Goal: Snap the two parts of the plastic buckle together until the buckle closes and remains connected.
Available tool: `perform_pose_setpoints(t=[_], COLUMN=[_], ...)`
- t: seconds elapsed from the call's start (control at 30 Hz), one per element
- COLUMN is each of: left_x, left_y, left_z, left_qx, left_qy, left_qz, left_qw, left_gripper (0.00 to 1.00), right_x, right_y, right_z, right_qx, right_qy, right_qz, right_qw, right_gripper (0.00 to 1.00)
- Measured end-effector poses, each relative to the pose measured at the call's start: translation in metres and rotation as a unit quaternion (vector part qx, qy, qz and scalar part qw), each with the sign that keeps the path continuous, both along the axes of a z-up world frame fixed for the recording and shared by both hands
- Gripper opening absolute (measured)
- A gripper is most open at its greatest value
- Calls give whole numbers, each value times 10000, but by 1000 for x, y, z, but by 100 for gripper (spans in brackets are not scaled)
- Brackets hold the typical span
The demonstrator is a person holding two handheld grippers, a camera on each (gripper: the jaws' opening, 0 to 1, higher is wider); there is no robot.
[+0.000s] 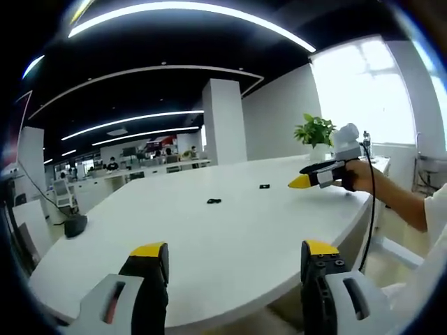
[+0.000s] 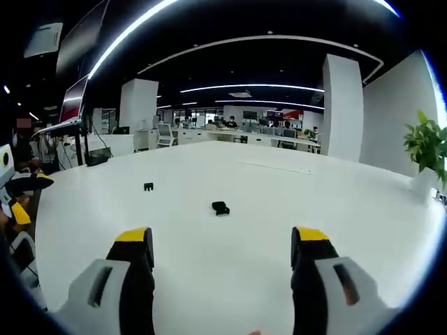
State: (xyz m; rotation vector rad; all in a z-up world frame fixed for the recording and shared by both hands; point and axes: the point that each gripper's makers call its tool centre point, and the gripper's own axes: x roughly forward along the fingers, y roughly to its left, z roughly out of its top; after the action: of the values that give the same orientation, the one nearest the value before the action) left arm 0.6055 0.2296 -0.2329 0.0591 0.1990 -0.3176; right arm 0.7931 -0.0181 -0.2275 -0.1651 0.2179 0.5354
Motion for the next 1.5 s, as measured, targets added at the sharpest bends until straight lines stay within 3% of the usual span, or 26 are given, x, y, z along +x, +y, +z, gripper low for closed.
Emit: perform_pose_setpoints(t=[0.9,1.5], left_x=[4,3], left_y=[-6,-3], left_z=[-5,-5], left_qx=[51,27], left_qy=[52,41], left_qz=[-46,-35], left_qw=[10000,10000], left_gripper=[78,78], right_x=[23,37], right_y=[9,23], right_z=[-17,-10], right_qx=[-245,-288], right_qy=[348,443], right_qz=[97,235], right_qw=[9990,9983], right_gripper=[83,83])
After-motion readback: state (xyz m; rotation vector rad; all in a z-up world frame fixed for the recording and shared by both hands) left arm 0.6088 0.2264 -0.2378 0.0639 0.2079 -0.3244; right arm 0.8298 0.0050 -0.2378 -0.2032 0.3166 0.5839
